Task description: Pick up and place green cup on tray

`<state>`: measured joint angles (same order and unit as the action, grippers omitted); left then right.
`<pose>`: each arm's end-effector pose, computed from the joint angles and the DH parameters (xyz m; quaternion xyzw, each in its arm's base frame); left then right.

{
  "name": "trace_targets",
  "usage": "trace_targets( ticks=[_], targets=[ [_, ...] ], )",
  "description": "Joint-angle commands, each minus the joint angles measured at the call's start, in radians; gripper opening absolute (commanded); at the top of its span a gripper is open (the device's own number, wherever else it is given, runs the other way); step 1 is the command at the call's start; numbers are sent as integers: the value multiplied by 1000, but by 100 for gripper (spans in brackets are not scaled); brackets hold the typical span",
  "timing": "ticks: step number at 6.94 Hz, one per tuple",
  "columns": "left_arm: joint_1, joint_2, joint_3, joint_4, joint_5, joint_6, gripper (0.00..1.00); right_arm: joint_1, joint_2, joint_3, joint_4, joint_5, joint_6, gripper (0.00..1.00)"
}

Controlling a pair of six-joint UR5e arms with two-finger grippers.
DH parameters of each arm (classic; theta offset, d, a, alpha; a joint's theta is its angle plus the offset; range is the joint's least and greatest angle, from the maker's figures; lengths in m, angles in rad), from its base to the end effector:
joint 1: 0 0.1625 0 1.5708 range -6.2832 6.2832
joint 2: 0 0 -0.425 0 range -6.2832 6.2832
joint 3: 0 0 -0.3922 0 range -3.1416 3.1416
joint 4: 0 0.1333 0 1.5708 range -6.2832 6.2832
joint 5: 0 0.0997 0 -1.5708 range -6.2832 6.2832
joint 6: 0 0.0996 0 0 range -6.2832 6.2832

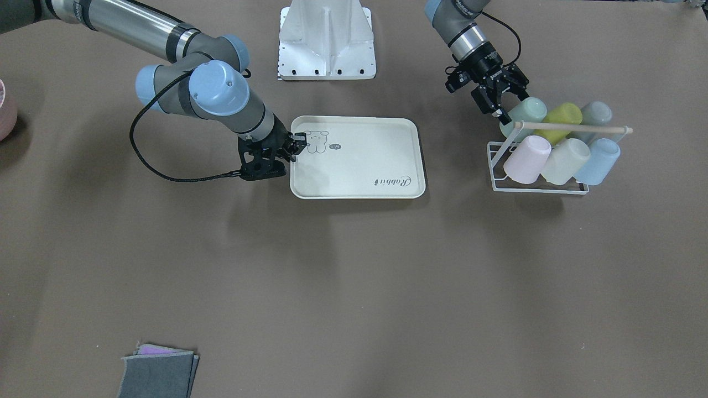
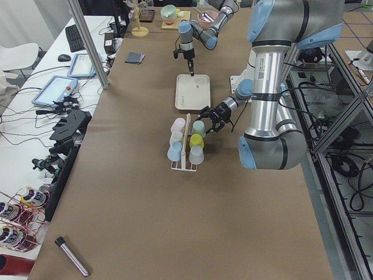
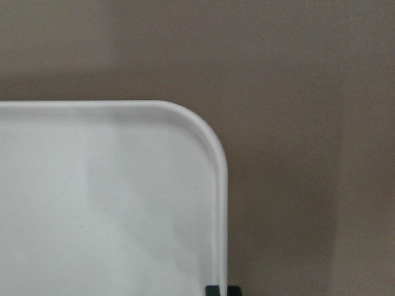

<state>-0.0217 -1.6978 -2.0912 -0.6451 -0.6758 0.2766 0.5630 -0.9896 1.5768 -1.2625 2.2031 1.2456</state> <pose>0.4407 -0.2206 0.4348 0.1541 -0.4190 0.7431 0.4985 -0.5394 -0.4285 0.2728 -0.0763 -0.4920 -0.0320 0.8667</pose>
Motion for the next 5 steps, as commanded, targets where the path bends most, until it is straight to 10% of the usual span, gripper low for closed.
trace_targets(
  ticks=[1, 2, 5],
  targets=[
    [-4, 6, 48, -48, 9, -1, 95, 0, 0, -4, 0, 0, 35, 62],
    [-4, 26, 49, -71, 9, -1, 95, 1, 0, -3, 0, 0, 38, 100],
    [-6, 29, 52, -71, 9, 1, 95, 93, -33, 28, -12, 39, -3, 100]
  ],
)
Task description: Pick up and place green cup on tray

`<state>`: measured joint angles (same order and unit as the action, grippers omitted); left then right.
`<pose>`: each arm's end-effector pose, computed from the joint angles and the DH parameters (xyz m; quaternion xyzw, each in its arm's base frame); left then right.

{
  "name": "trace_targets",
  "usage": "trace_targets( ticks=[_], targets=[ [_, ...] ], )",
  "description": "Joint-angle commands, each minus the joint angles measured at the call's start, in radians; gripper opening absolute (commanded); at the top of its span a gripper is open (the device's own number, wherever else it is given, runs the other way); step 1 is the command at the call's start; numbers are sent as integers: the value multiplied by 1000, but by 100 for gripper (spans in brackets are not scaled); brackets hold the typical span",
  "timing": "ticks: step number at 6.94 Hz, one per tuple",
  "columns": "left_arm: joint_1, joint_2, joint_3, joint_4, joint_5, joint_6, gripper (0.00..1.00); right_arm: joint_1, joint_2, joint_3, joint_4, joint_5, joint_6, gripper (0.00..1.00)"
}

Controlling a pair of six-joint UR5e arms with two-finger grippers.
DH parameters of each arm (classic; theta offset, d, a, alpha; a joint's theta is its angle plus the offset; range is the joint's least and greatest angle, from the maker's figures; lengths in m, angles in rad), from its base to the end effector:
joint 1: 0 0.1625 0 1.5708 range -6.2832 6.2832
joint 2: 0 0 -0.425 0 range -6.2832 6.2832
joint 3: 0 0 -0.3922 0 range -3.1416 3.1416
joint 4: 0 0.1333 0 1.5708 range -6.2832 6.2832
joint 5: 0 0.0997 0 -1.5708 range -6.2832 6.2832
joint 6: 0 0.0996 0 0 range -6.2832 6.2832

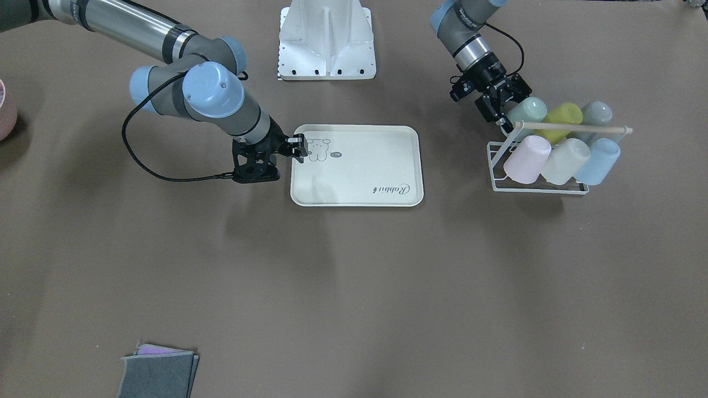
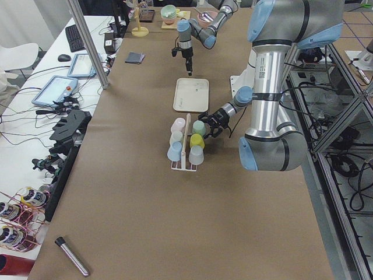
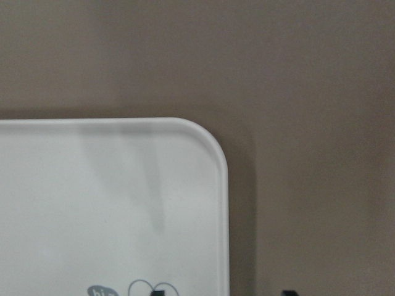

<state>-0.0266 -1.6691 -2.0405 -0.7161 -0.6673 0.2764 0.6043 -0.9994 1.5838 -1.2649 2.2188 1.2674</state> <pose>0.4447 -0.2234 0.4618 0.1524 -0.4242 0.7414 0.4971 -0.5191 -0.4474 0.2761 -0.0793 -0.4928 -0.0073 0.8665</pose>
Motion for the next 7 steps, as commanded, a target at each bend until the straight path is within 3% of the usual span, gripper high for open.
trace_targets(
  ticks=[1, 3, 5, 7],
  targets=[
    [-1, 0, 12, 0, 0, 1, 95, 105, -66, 71, -31, 30, -57, 100],
    [-6, -3, 25, 0, 0, 1, 94, 243, -200, 146, -48, 92, -332, 100],
    [-6, -9, 42, 3, -1, 3, 94, 427, -357, 137, -74, 211, -719, 100],
    [-7, -30, 48, 1, -3, 73, 93, 526, -430, 117, -205, 191, -886, 100]
  ],
)
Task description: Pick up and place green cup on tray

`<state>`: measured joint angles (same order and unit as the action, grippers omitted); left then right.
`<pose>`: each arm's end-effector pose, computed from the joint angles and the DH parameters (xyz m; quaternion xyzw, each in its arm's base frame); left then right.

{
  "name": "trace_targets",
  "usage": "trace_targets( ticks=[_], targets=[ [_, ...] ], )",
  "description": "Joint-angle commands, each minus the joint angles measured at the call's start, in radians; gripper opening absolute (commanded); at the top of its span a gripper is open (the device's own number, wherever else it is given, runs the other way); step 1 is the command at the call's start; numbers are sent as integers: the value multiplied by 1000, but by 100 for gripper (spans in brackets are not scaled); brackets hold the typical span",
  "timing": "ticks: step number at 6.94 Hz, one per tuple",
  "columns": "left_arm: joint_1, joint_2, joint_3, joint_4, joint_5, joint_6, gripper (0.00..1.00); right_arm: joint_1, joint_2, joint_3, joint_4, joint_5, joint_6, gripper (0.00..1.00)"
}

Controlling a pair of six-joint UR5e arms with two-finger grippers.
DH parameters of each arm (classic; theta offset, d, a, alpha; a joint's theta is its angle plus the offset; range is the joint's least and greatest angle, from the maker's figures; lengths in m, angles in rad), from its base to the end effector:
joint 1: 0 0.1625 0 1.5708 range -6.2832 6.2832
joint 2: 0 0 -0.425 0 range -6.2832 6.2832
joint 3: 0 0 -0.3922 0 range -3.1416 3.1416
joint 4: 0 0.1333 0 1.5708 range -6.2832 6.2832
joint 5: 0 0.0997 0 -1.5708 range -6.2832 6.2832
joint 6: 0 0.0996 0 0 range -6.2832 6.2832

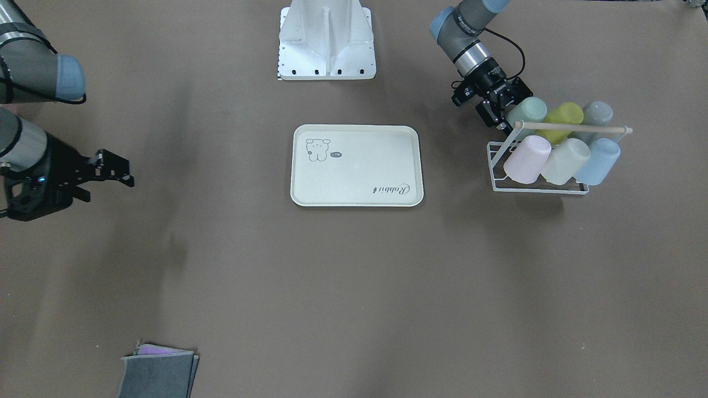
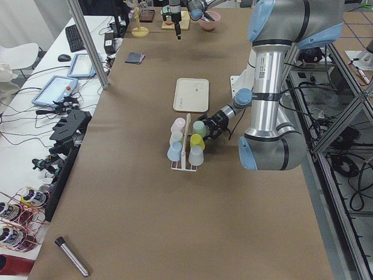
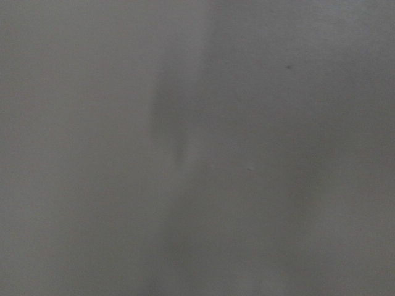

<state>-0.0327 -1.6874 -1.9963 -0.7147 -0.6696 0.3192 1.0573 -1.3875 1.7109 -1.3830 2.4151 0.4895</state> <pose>0.4540 -0.2264 0.4719 0.1308 -0.4333 0.7528 0.4780 -0.2281 -0.5242 0.4647 0.0117 -0.4585 -0.1142 0.8813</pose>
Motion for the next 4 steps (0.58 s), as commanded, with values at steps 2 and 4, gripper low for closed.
trace_targets(
  ticks=[2, 4],
  targets=[
    [-4, -12, 5, 4, 1, 44, 92, 230, -42, 2, -300, -30, -384, 100],
    [-18, -12, 5, 8, 2, 75, 92, 286, -80, 80, -422, -94, -445, 100]
  ],
)
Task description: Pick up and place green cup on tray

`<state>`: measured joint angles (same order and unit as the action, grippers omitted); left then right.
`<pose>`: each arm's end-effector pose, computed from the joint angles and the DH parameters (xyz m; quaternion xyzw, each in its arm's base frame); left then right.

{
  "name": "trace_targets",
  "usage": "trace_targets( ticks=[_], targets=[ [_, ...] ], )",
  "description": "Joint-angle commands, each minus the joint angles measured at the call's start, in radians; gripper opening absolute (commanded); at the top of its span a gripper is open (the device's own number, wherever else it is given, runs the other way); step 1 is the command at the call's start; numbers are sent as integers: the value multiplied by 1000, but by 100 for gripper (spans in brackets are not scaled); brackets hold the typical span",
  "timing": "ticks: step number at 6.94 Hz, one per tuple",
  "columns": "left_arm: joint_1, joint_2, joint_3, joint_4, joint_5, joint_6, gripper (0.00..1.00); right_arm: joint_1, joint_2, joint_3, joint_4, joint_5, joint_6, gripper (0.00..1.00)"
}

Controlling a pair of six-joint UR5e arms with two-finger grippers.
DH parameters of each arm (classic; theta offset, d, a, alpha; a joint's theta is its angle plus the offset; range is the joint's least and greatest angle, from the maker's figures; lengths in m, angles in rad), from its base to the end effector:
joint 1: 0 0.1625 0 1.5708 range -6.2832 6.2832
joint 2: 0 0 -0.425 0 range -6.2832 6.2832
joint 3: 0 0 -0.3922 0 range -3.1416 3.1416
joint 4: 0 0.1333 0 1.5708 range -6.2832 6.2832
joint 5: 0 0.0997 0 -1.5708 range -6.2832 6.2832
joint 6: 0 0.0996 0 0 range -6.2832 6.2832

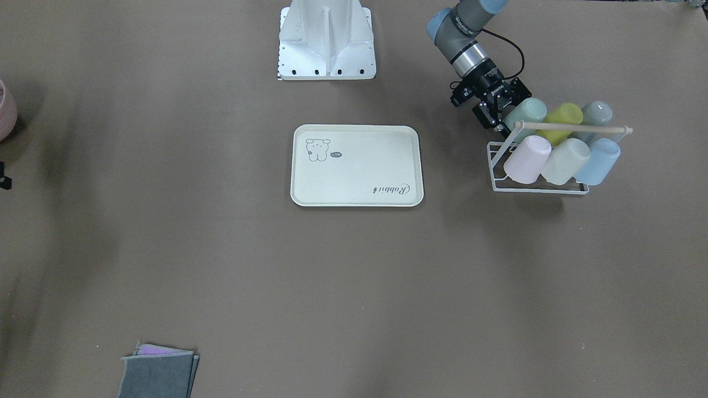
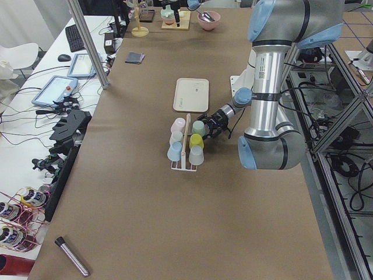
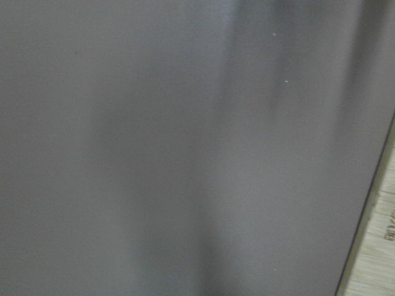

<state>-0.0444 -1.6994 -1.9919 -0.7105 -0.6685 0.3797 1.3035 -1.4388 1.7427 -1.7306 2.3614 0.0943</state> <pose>0.4551 -0.2319 0.4683 0.1167 -0.4374 0.7639 0.4600 -0.0820 -0.5363 0.5215 -0.0037 -0.3898 -0.1071 0.9147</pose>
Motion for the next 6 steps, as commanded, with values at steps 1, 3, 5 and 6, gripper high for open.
trace_targets(
  ticks=[1, 3, 5, 6],
  targets=[
    [-9, -2, -1, 3, 0, 54, 91, 68, -70, 46, -79, -45, -121, 100],
    [-6, -8, 19, 3, 1, 58, 90, 129, -142, 44, -136, -24, -143, 100],
    [-6, -16, 24, 3, 3, 59, 87, 177, -153, 35, -139, -25, -182, 100],
    [-8, -20, 21, 3, 3, 77, 84, 192, -150, 20, -136, -40, -183, 100]
  ],
)
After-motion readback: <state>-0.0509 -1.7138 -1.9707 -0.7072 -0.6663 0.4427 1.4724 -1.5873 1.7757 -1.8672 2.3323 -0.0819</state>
